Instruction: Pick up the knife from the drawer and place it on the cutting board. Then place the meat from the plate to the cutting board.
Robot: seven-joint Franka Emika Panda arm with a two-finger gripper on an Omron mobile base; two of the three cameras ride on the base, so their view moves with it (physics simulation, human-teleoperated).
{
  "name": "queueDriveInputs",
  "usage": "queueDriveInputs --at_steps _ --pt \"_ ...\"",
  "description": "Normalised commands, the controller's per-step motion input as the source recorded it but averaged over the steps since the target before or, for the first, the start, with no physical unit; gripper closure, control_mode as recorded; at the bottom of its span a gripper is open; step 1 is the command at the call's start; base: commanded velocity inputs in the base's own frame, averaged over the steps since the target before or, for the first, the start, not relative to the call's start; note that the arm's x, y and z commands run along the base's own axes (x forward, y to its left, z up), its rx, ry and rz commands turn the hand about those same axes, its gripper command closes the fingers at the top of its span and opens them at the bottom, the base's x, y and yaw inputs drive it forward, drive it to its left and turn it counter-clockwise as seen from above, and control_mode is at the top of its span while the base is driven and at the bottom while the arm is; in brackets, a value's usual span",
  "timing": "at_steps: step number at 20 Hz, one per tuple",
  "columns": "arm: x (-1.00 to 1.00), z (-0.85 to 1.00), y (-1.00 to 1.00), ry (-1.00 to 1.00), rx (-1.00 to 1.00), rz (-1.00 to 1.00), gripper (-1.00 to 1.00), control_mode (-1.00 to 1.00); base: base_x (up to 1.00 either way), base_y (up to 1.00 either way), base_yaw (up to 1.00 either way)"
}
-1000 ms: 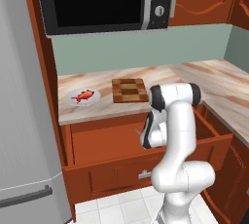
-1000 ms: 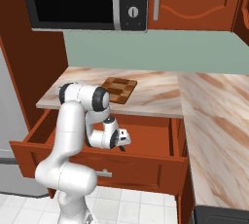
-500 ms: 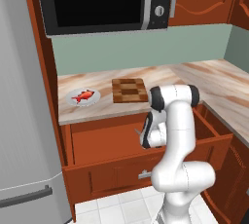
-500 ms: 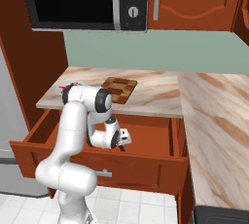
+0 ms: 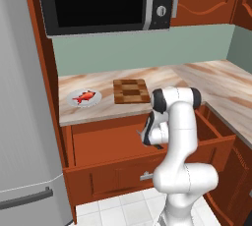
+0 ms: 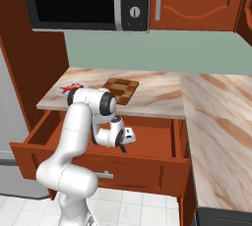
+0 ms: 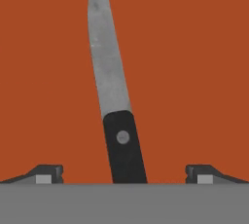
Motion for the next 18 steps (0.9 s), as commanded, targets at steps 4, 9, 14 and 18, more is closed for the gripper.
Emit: queueDriveInputs --at_steps 4,9,14,18 --pt "0.33 -0.18 -0.02 0.0 0.0 0.0 -1.0 -1.0 0.0 0.0 0.0" --pt "0.02 -0.26 0.0 0.0 0.0 0.02 -1.0 -1.0 0.0 0.0 0.0" --pt "0.0 -0.29 0.0 0.03 0.0 0.03 -1.0 -1.0 0.0 0.0 0.0" --pt "0.0 -0.24 0.0 0.03 0.0 0.03 -1.0 -1.0 0.0 0.0 0.0"
